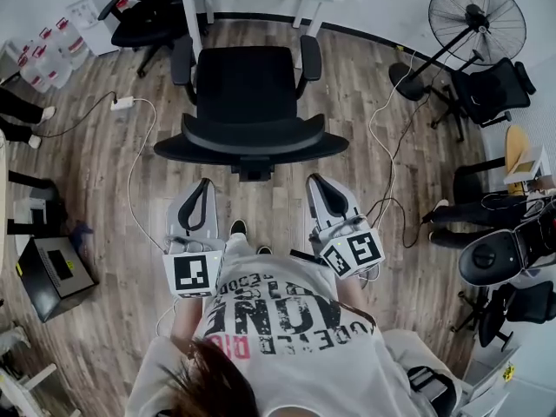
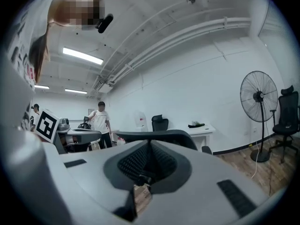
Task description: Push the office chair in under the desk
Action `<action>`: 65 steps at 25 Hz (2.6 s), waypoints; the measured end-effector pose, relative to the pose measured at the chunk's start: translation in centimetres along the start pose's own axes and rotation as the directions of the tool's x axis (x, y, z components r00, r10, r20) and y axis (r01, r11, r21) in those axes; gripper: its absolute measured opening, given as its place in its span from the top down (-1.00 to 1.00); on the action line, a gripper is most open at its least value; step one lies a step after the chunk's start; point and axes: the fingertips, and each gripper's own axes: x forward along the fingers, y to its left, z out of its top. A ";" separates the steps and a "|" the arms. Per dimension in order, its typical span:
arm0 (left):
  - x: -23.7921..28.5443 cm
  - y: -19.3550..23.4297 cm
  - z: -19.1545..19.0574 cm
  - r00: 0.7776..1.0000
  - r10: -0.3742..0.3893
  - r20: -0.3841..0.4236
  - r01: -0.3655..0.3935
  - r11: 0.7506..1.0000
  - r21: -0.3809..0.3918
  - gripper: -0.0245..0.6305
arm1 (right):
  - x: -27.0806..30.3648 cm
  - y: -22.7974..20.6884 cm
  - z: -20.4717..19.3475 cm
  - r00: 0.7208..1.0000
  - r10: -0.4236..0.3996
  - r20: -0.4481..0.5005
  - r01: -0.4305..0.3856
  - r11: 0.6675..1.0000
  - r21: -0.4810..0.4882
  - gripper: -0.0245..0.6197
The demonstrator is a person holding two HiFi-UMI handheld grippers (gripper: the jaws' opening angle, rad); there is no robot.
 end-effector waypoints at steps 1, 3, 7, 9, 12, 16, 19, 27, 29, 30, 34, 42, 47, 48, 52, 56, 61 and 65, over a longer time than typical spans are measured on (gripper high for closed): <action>0.6 0.8 0.3 1.000 -0.010 0.010 0.009 1.000 0.013 0.87 | 0.7 -0.1 0.3 1.000 -0.007 0.003 0.007 1.000 0.001 0.85; 1.7 2.1 0.9 0.999 -0.027 0.022 0.026 0.999 0.037 0.87 | 2.0 -0.5 0.9 1.000 -0.024 0.014 0.024 1.000 -0.005 0.85; 3.5 4.1 0.8 0.999 -0.042 0.000 0.042 0.999 0.021 0.87 | 3.9 -1.5 1.7 0.996 -0.084 0.026 0.084 0.996 -0.027 0.85; 4.2 4.7 0.6 0.998 -0.057 0.003 0.057 0.998 0.027 0.87 | 4.3 -2.0 1.6 0.993 -0.113 0.024 0.114 0.993 -0.031 0.85; 4.7 5.2 0.3 0.997 -0.075 -0.005 0.075 0.997 0.010 0.87 | 4.3 -2.2 1.6 0.990 -0.137 0.041 0.138 0.990 -0.021 0.85; 4.6 6.1 -0.2 0.996 -0.082 -0.026 0.082 0.997 -0.013 0.87 | 4.1 -2.3 1.2 0.985 -0.166 0.034 0.167 0.986 -0.025 0.85; 4.6 6.5 -0.4 0.997 -0.078 -0.026 0.077 0.997 -0.020 0.87 | 4.2 -2.5 1.0 0.983 -0.180 0.022 0.181 0.983 -0.022 0.85; 4.4 6.3 -0.1 0.998 -0.060 -0.010 0.060 0.998 0.014 0.87 | 3.8 -3.7 1.0 0.982 -0.187 0.011 0.187 0.982 -0.015 0.85; 4.4 6.3 0.3 0.999 -0.046 -0.006 0.046 0.999 0.016 0.87 | 3.9 -4.2 1.2 0.983 -0.182 0.008 0.182 0.983 -0.016 0.85; 4.5 6.2 0.5 0.999 -0.041 0.000 0.041 0.999 0.018 0.87 | 3.9 -4.4 1.4 0.984 -0.178 0.006 0.178 0.984 -0.023 0.85; 4.5 5.9 1.1 0.999 -0.031 0.014 0.031 0.999 0.024 0.87 | 4.1 -4.6 1.7 0.987 -0.161 -0.008 0.160 0.986 -0.044 0.85; 4.1 5.7 0.7 1.000 -0.029 0.001 0.029 0.999 0.032 0.87 | 3.4 -4.5 1.6 0.988 -0.155 -0.010 0.154 0.987 -0.044 0.85; 3.9 5.2 0.4 0.999 -0.034 -0.020 0.035 0.999 0.020 0.87 | 2.7 -4.9 1.2 0.986 -0.167 -0.024 0.165 0.985 -0.053 0.85; 3.9 5.0 0.3 0.999 -0.040 -0.033 0.040 0.999 0.016 0.87 | 2.6 -5.0 1.2 0.986 -0.165 -0.027 0.163 0.985 -0.058 0.85; 3.9 4.6 0.1 0.996 -0.065 -0.056 0.069 0.995 0.070 0.87 | 2.6 -4.8 0.7 0.988 -0.141 -0.065 0.133 0.984 -0.115 0.84; 4.1 4.5 -0.3 0.992 -0.098 -0.082 0.107 0.988 0.114 0.82 | 2.4 -5.0 -0.5 0.985 -0.120 -0.122 0.098 0.979 -0.177 0.84; 4.4 4.1 -1.8 0.976 -0.163 -0.143 0.195 0.948 0.251 0.51 | 2.5 -6.0 -1.6 0.976 -0.111 -0.187 0.067 0.972 -0.223 0.59; 4.2 3.7 -5.0 0.941 -0.225 -0.254 0.309 0.879 0.364 0.50 | 2.7 -6.0 -3.8 0.950 -0.076 -0.303 -0.022 0.951 -0.307 0.53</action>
